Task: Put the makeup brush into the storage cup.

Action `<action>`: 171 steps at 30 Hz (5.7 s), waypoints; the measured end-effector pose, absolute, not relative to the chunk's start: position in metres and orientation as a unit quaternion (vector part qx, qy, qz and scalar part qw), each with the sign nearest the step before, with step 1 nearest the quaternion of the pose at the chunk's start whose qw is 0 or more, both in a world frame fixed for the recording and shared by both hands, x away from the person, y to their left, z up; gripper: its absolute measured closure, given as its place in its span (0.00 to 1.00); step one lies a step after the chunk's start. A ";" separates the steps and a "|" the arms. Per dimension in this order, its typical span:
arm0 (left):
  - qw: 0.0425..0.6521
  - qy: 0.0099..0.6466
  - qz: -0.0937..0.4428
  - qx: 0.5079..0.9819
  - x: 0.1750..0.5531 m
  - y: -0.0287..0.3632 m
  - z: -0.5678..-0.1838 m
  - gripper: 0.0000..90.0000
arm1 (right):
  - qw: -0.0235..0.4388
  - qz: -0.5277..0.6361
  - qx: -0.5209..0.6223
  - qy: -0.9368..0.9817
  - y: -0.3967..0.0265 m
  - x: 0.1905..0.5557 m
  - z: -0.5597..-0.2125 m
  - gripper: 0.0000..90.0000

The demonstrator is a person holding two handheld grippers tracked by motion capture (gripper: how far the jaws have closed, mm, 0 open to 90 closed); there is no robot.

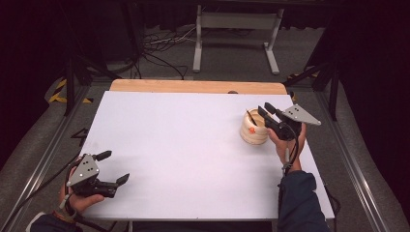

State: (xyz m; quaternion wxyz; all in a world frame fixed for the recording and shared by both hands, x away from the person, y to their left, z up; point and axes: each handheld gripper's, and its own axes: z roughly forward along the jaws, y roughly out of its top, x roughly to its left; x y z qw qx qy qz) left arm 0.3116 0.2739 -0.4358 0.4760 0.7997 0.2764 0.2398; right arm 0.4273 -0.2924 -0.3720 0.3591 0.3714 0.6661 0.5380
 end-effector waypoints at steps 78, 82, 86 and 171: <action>0.471 0.273 0.238 0.804 0.312 0.273 -0.436 0.05 | 0.402 0.529 0.338 0.666 -0.275 0.384 -0.340 0.07; 0.471 0.273 0.238 0.804 0.312 0.273 -0.436 0.05 | 0.402 0.528 0.336 0.669 -0.275 0.381 -0.340 0.07; 0.471 0.273 0.238 0.804 0.312 0.273 -0.436 0.05 | 0.402 0.526 0.332 0.671 -0.274 0.379 -0.340 0.07; 0.465 0.268 0.235 0.810 0.311 0.270 -0.437 0.05 | 0.406 0.452 0.291 0.739 -0.285 0.326 -0.393 0.08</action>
